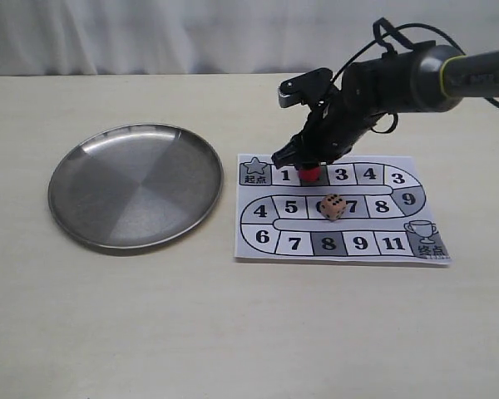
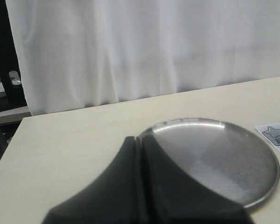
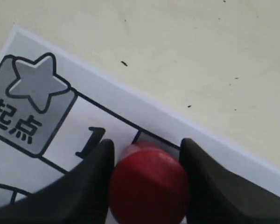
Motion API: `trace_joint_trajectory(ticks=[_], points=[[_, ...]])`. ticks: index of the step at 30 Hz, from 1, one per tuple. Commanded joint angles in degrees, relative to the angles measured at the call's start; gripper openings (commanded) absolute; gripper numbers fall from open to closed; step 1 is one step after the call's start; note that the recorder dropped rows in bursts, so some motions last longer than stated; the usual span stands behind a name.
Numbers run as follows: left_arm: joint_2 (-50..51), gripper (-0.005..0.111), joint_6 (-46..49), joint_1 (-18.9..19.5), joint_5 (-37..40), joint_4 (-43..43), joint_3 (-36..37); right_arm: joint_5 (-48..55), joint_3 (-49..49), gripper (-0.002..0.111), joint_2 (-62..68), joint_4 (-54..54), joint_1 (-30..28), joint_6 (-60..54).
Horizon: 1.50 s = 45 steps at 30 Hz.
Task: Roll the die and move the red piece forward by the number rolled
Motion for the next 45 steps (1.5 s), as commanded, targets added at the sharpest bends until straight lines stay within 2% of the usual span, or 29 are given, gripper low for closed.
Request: trace_joint_trajectory(ticks=[1, 8, 17, 21, 28, 34, 40, 45], points=[[-0.1, 0.000, -0.1, -0.5, -0.5, 0.0, 0.1, 1.5, 0.1, 0.005, 0.5, -0.6, -0.3, 0.3], [-0.1, 0.000, -0.1, -0.5, -0.5, 0.0, 0.1, 0.9, -0.2, 0.005, -6.3, -1.0, -0.8, 0.3], [-0.1, 0.000, -0.1, -0.5, -0.5, 0.0, 0.1, 2.2, 0.0, 0.005, -16.6, -0.4, -6.2, 2.8], [-0.1, 0.000, -0.1, -0.5, -0.5, 0.0, 0.1, 1.7, 2.0, 0.005, -15.3, -0.6, -6.8, 2.8], [-0.1, 0.000, -0.1, -0.5, -0.5, 0.0, 0.1, -5.1, 8.7, 0.005, -7.7, -0.6, -6.8, 2.8], [-0.1, 0.000, -0.1, -0.5, -0.5, 0.0, 0.1, -5.3, 9.2, 0.005, -3.0, -0.6, -6.8, 2.8], [-0.1, 0.000, -0.1, -0.5, -0.5, 0.0, 0.1, -4.9, 9.2, 0.005, -3.9, -0.6, -6.8, 2.8], [-0.1, 0.000, -0.1, -0.5, -0.5, 0.0, 0.1, -4.9, 9.1, 0.005, -10.0, -1.3, -6.8, 2.8]])
